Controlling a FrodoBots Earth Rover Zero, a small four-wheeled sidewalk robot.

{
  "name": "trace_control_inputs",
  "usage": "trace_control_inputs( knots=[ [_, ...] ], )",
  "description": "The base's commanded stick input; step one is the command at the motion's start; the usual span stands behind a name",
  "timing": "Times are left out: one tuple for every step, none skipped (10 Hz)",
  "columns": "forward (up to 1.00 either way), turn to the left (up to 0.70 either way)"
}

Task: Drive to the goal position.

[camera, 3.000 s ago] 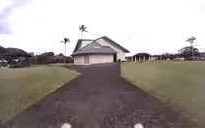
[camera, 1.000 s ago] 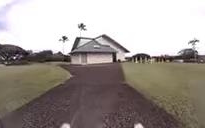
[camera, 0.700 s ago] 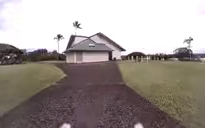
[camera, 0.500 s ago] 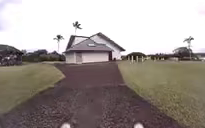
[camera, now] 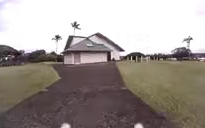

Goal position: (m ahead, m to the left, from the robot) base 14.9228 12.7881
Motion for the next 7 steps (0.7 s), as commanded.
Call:
trace_control_inputs(
  knots=[
    [0.70,0.00],
    [0.70,0.00],
    [0.70,0.00],
    [0.70,0.00],
    [0.70,0.00],
    [0.70,0.04],
    [0.70,0.01]
  ],
)
